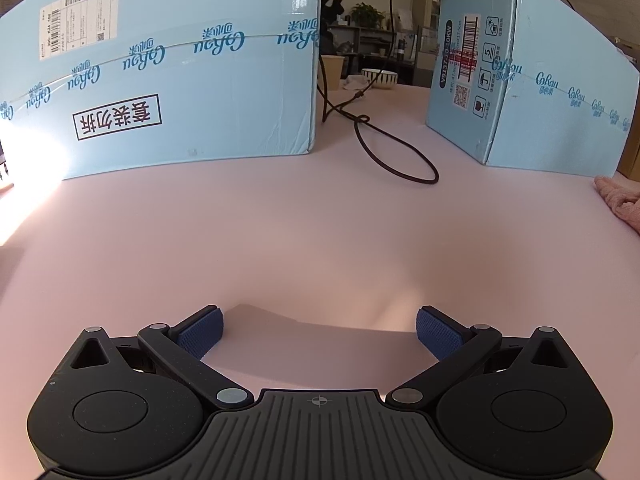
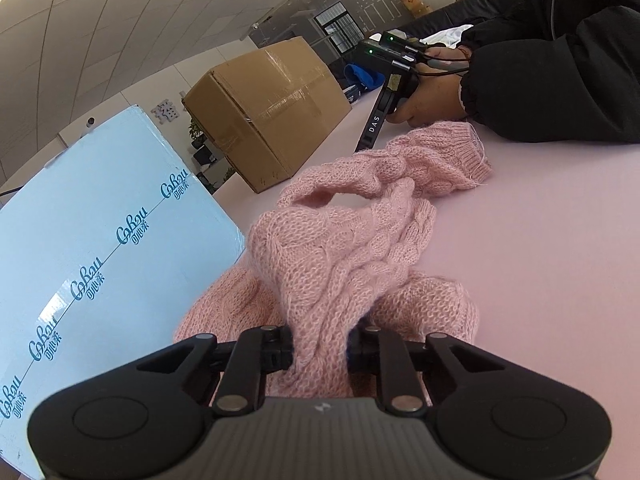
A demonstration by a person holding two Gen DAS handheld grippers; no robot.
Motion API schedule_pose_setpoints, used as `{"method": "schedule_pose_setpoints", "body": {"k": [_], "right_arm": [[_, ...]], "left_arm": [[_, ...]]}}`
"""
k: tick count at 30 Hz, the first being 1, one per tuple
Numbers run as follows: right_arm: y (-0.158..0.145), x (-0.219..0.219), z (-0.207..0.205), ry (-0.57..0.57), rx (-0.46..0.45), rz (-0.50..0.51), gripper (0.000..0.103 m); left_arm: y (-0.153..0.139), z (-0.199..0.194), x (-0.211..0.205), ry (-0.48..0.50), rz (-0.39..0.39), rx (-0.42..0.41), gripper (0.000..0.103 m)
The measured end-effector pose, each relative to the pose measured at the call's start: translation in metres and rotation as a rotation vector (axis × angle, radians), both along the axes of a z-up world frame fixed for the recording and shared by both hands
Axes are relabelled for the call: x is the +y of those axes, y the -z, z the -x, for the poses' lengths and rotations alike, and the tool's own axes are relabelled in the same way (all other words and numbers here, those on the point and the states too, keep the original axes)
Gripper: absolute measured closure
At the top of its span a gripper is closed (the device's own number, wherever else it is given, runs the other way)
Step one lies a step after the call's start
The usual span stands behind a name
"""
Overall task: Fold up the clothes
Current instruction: 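Grasp the pink knit sweater with the right gripper and lift it, then carry the sweater with the right gripper toward the left gripper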
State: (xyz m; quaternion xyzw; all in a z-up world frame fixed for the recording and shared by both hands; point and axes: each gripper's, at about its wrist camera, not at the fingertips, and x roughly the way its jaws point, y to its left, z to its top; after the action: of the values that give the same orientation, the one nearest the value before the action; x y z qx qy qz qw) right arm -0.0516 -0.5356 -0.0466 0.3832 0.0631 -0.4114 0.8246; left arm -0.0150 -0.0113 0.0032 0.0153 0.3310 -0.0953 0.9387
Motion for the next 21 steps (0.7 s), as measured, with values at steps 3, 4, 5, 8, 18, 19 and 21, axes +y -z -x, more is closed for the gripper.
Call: {"method": "schedule_pose_setpoints", "body": {"k": [3, 4, 5, 8, 18, 19, 21], "right_arm": [[-0.004, 0.009, 0.003, -0.052, -0.052, 0.032, 0.085], [-0.005, 0.012, 0.004, -0.076, -0.064, 0.031, 0.085], [-0.006, 0.016, 0.005, -0.1, -0.077, 0.028, 0.085], [-0.009, 0.035, 0.01, -0.208, -0.124, 0.026, 0.086], [-0.025, 0.149, 0.028, -0.752, -0.209, 0.275, 0.086], [-0.024, 0.16, 0.032, -0.823, -0.215, 0.271, 0.086], [-0.022, 0.18, 0.043, -0.956, -0.236, 0.27, 0.086]], "left_arm": [[0.0, 0.0, 0.0, 0.0, -0.003, -0.001, 0.0], [0.0, 0.0, 0.0, 0.0, -0.004, -0.001, 0.0], [0.0, 0.0, 0.0, -0.001, -0.007, -0.001, 0.0], [0.0, 0.001, 0.0, 0.0, -0.008, -0.001, 0.0], [-0.002, 0.0, 0.003, 0.015, 0.048, -0.004, 0.0], [-0.002, 0.001, 0.003, 0.026, 0.062, -0.005, 0.0], [-0.003, 0.002, 0.003, 0.046, 0.087, -0.004, 0.0]]}}
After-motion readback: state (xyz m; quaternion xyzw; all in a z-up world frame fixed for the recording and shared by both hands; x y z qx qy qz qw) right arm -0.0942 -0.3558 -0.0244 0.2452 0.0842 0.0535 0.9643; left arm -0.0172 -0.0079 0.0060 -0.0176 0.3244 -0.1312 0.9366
